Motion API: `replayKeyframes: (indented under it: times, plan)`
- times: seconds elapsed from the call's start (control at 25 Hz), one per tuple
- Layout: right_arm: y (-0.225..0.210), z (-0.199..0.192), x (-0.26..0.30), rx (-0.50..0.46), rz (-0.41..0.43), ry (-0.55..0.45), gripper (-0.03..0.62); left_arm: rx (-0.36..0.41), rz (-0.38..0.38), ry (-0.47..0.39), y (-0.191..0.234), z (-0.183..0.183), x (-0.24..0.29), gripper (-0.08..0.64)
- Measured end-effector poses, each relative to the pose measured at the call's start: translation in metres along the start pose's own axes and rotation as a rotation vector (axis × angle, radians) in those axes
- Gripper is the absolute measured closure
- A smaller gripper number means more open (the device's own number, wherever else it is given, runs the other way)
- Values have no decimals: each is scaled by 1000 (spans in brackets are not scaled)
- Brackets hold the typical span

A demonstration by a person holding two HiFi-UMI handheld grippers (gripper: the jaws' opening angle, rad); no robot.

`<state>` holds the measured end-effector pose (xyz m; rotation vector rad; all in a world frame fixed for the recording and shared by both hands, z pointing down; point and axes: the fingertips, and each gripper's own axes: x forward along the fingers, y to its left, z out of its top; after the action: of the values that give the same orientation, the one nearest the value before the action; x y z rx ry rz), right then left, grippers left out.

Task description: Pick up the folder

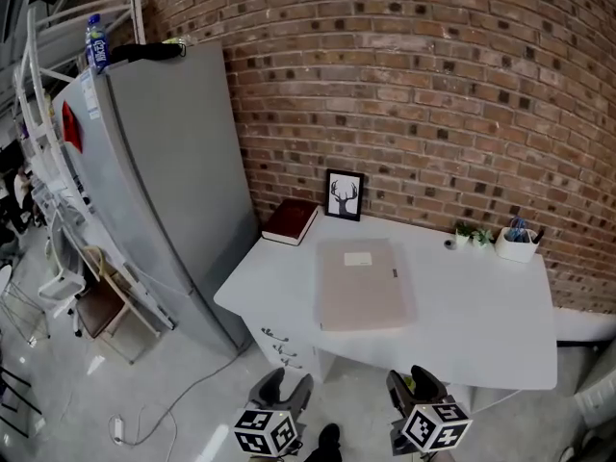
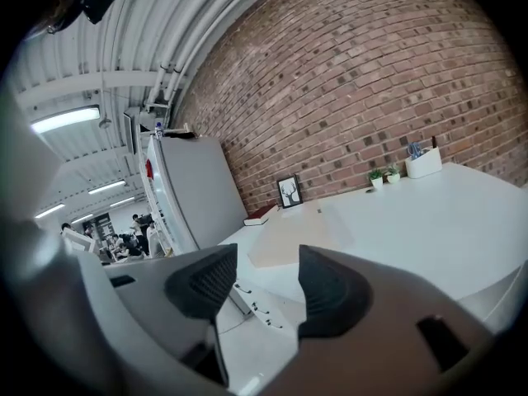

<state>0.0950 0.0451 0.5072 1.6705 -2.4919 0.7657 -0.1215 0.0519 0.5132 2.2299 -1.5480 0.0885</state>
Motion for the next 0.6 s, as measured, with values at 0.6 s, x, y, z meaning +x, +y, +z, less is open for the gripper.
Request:
replayKeyframes:
  times: [0.6]
  plan:
    - [-26, 72, 116, -19, -127, -68, 374, 3, -58, -11, 67, 73, 117, 319]
